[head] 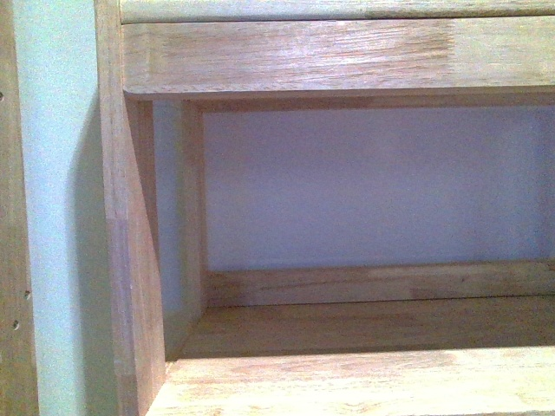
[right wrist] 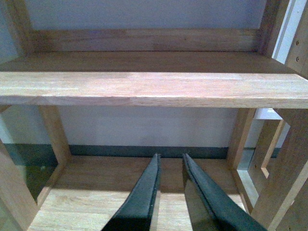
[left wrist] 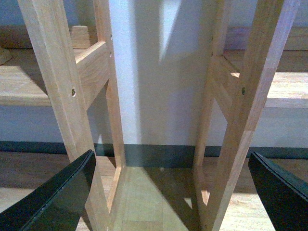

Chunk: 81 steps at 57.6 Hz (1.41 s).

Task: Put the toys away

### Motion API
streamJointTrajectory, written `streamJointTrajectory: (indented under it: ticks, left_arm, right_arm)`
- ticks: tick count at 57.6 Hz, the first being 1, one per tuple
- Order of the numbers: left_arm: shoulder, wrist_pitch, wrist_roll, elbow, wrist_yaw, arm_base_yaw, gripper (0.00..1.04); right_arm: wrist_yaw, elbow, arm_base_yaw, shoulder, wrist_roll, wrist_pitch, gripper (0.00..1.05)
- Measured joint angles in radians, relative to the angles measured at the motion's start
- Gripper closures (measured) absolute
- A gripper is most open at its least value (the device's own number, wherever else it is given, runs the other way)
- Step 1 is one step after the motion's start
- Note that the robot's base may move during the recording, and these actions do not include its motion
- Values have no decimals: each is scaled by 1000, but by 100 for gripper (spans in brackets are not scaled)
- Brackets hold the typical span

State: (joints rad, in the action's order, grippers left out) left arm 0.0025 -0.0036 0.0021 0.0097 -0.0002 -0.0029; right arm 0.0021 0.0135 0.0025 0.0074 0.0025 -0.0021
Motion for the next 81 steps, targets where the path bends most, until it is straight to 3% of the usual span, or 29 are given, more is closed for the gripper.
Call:
streamJointTrajectory:
  ticks: [27,81]
  left_arm:
    - [0,0,0,0,0,0,6]
    - [0,0,0,0,0,0,6]
  right_arm:
    - [0,0,0,0,1,0,5]
    - [0,0,0,0,0,0,6]
